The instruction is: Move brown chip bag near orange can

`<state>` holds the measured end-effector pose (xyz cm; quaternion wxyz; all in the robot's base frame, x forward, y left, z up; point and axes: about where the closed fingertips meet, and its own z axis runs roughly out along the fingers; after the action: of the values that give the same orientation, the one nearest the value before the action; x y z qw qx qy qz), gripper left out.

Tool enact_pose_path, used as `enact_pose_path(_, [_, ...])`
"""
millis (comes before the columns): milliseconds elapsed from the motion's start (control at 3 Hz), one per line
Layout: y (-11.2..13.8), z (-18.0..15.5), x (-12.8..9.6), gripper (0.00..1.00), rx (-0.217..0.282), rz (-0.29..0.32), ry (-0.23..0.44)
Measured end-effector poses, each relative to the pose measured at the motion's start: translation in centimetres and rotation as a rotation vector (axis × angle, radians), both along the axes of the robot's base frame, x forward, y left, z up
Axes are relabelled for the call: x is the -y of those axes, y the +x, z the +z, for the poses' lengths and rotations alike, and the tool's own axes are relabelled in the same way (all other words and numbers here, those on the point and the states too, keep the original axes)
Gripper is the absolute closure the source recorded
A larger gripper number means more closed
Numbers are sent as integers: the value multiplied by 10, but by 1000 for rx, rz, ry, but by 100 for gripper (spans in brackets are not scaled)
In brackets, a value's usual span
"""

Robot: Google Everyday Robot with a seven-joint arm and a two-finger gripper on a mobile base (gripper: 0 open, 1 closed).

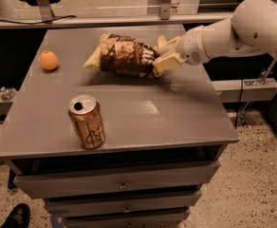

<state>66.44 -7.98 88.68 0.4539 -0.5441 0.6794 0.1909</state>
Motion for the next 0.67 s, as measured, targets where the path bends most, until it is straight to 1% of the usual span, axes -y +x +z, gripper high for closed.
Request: enact_pose_path(667, [-44,-14,3,100,-36,20,-82])
